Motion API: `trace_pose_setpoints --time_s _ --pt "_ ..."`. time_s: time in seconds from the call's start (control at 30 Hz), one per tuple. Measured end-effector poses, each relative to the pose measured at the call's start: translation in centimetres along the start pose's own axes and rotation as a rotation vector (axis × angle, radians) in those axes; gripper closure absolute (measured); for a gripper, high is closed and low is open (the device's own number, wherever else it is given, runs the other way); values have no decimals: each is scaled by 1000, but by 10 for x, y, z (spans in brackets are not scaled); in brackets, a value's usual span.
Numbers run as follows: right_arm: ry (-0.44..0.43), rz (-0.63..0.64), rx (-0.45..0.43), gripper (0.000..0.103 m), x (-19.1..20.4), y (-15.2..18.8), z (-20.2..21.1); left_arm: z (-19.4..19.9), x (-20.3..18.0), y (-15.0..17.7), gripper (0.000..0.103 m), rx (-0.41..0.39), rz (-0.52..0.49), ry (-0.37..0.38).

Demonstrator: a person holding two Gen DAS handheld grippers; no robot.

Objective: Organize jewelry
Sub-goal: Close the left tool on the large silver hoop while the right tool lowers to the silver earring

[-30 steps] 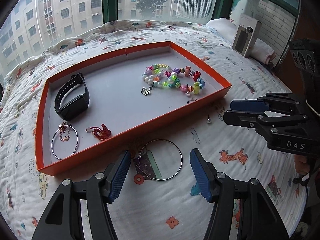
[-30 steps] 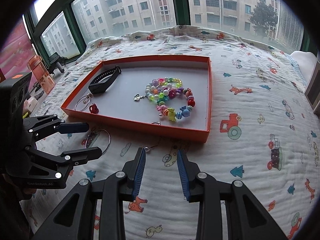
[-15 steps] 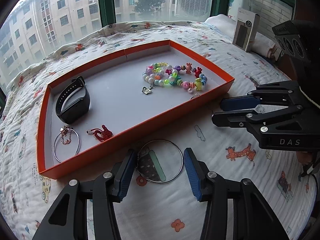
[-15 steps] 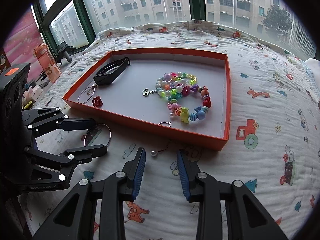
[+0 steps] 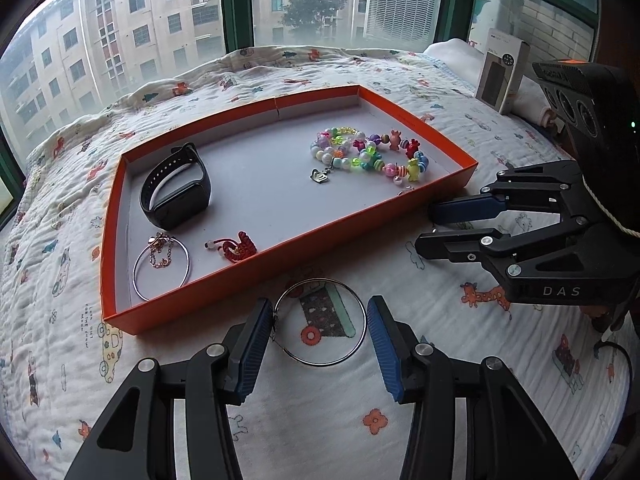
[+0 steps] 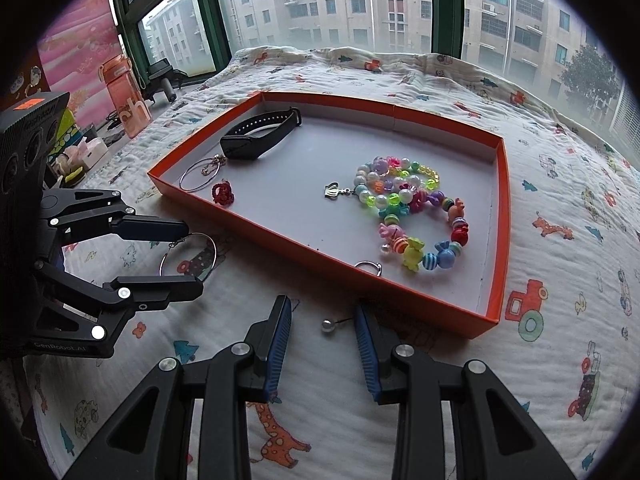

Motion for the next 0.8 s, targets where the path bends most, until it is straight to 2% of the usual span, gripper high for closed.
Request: trace_pose_setpoints --time_s 0.2,0.67,0.8 --pt "-5 30 21 67 5 4 4 2 3 2 51 -1 11 2" --pt "116 -165 5 67 6 0 0 7 6 1 51 -18 25 3" --pt "154 -192 -3 72 8 0 -1 13 11 1 51 -31 34 2"
Point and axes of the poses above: each gripper's, at about its wrist camera, not at the fingertips, and z roughly against the way its jaws point, x to its left, y to its underside, the point moved 1 cm from there along -z, roughly the way its jaws point, and after that the axes turned 3 degrees about -z, right-handed, at the moved point
